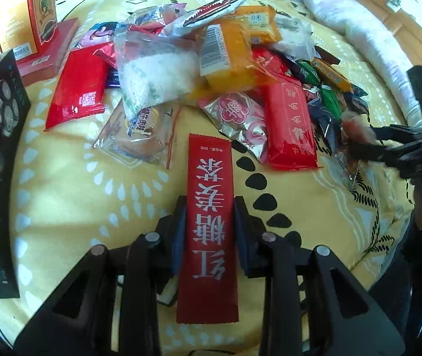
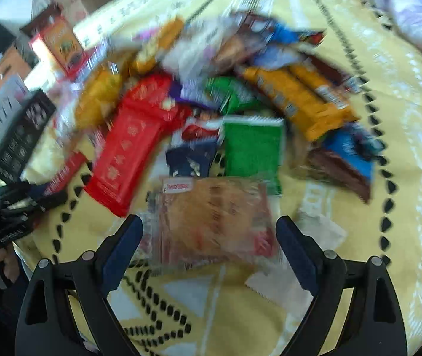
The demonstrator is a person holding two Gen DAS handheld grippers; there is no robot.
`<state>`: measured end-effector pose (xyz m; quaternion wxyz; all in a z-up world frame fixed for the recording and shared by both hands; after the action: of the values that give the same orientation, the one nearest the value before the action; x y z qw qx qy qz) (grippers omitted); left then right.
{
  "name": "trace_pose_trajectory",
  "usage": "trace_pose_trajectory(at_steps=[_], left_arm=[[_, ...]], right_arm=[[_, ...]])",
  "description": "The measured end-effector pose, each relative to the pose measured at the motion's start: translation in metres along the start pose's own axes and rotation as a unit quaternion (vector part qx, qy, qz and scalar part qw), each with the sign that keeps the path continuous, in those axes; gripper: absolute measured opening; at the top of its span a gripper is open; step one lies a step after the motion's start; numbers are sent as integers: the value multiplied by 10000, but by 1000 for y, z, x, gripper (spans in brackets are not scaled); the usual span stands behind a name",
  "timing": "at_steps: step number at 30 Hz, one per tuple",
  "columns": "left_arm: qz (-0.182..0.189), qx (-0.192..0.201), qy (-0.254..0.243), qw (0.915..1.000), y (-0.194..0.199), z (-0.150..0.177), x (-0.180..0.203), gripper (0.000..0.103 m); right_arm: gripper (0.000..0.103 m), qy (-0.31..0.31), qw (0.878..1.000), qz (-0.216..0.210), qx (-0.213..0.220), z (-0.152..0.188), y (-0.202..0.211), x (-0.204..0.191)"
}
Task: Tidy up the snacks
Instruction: 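Grasp red stick packet with left tool while right lowers toward a bread bun bag, then grasp the bread bun bag with the right tool and lift it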
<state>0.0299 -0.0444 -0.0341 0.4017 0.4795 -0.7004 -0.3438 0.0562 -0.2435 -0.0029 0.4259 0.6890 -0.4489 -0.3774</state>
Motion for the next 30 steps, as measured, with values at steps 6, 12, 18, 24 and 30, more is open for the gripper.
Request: trace_pose_trajectory(at_steps=[6,12,18,24,30], left_arm=[[-18,108,-122,9999,8,-1,6,29],[58,269,-145,9995,24,-5,8,29],[137,338,-103,9993,36,-7,8,29],[129,211,-107,9996,33,0,7,29],[138,6,41,9999,20,12,-1,30]], right_arm=[[56,-86,9996,73,261,4,6,-2],[42,-162,9963,34,848,16,41,-9],[42,-623,9887,-1126,774,33,49,-33],[69,-219,9953,-797,501,43,34,-56],[79,721,9946,180,725,45,36,-70]])
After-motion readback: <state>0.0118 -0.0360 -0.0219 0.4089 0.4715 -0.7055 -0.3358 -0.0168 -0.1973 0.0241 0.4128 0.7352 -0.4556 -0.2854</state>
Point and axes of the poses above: each gripper's, at about its wrist camera, not at the fingertips, and y roughly against the way its jaws point, x to its right, z to its underside, the point moved 6 cm from there along -y, roughly the way its jaws point
